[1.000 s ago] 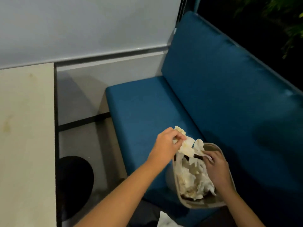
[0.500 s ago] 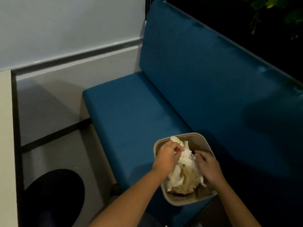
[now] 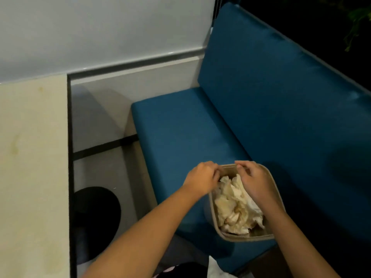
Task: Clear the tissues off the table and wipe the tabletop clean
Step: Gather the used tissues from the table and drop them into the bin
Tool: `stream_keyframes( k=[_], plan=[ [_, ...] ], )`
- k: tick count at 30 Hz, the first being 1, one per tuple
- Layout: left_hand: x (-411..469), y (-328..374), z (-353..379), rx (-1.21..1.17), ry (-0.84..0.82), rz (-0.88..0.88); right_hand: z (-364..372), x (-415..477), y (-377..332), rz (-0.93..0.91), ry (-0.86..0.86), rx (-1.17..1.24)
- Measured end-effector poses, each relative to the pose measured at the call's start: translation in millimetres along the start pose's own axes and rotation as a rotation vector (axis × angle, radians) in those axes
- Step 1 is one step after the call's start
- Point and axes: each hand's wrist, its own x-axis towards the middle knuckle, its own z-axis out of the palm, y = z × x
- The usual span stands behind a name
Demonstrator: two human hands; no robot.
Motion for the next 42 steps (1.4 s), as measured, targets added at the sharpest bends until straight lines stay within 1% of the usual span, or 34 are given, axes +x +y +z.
stream_keyframes(
  k=[5,10,13,18,22,28,35,42],
  plan=[
    [-27,-38,-60,-0.018,0.213,-0.094,37,17,-59,-0.151,-0.104,0.015],
    [-64,-85,-117,-0.059,0.426,-0.240,88,25,-124,-0.340,-0.241,0.010],
    [-93,-112,-149,-0.045,0.503,-0.333,126,23,-166,-0.431,-0.359,0.020],
    [-134,-144,-193,-0.030,0.642,-0.462,177,18,-230,-0.570,-0.488,0.042],
    [-171,-175,-228,-0.039,0.762,-0.619,222,8,-281,-0.633,-0.618,0.066],
    [-221,-232,-267,-0.001,0.868,-0.815,290,-1,-333,-0.697,-0.801,0.053],
    [-272,-304,-306,0.028,0.996,-1.039,371,1,-388,-0.796,-0.948,0.018],
    [-312,-353,-332,0.026,0.998,-1.280,445,1,-447,-0.868,-1.066,-0.007]
  ],
)
